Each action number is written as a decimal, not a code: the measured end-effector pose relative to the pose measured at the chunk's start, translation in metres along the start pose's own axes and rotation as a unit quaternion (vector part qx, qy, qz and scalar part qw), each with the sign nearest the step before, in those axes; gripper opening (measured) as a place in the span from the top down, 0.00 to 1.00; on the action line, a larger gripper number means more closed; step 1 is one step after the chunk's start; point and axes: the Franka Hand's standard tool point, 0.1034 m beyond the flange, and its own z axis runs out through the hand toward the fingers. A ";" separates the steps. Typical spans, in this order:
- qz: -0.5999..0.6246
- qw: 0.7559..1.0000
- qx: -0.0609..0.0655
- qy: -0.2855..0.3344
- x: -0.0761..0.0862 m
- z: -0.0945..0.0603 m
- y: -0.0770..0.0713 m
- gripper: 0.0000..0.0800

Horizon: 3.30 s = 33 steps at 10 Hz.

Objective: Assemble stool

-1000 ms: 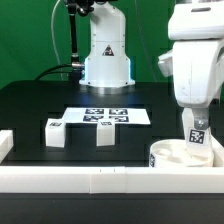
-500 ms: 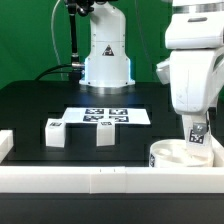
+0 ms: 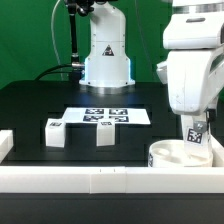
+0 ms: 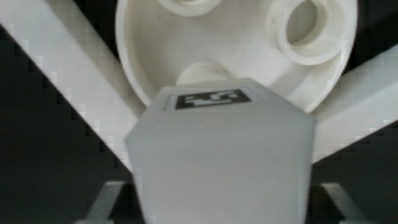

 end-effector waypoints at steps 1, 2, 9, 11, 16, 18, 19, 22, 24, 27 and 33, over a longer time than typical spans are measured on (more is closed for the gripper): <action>0.053 0.999 0.001 0.001 0.000 0.000 0.000 0.58; 0.112 0.994 0.002 0.001 -0.001 0.001 -0.001 0.58; 0.437 0.899 -0.009 0.031 0.000 0.001 0.001 0.57; 0.491 0.870 -0.007 0.031 0.000 0.001 0.000 0.57; 0.685 0.727 0.012 0.036 0.000 0.003 -0.005 0.57; 0.758 0.651 0.024 0.035 -0.001 0.003 -0.005 0.57; 0.781 0.623 0.031 0.034 -0.002 0.004 -0.005 0.57; 0.831 0.554 0.038 0.029 -0.001 0.005 -0.008 0.57; 0.865 0.500 0.045 0.025 0.000 0.005 -0.010 0.57; 0.924 0.376 0.067 0.026 0.000 0.006 -0.011 0.57; 0.984 0.138 0.107 0.026 0.007 0.009 -0.015 0.47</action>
Offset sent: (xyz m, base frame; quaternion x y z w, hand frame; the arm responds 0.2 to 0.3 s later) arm -0.0072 -0.0004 -0.0042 0.0097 0.0246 0.2845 0.9583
